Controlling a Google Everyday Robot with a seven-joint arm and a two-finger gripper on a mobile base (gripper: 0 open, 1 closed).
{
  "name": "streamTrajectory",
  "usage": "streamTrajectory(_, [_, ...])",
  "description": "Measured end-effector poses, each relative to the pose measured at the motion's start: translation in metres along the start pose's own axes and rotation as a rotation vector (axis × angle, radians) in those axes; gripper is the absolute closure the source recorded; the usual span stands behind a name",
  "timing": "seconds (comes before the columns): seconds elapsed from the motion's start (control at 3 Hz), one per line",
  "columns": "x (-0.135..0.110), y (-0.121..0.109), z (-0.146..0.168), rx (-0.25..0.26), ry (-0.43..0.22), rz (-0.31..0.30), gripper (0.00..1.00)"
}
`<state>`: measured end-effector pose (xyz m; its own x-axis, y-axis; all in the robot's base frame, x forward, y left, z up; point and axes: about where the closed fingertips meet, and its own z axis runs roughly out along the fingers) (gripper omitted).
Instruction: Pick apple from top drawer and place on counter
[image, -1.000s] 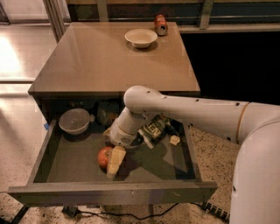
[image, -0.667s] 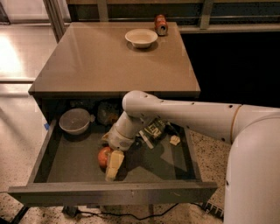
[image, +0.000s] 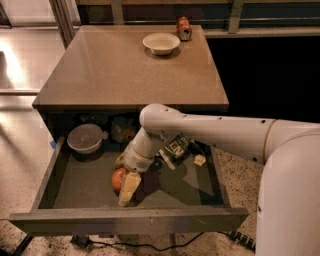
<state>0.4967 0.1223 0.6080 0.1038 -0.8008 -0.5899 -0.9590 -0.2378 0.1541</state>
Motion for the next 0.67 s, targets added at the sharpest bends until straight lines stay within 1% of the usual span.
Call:
streamTrajectory(0.33, [0.0000, 0.0000, 0.0000, 0.000, 0.000, 0.000, 0.41])
streamTrajectory(0.67, [0.0000, 0.0000, 0.0001, 0.000, 0.000, 0.000, 0.72])
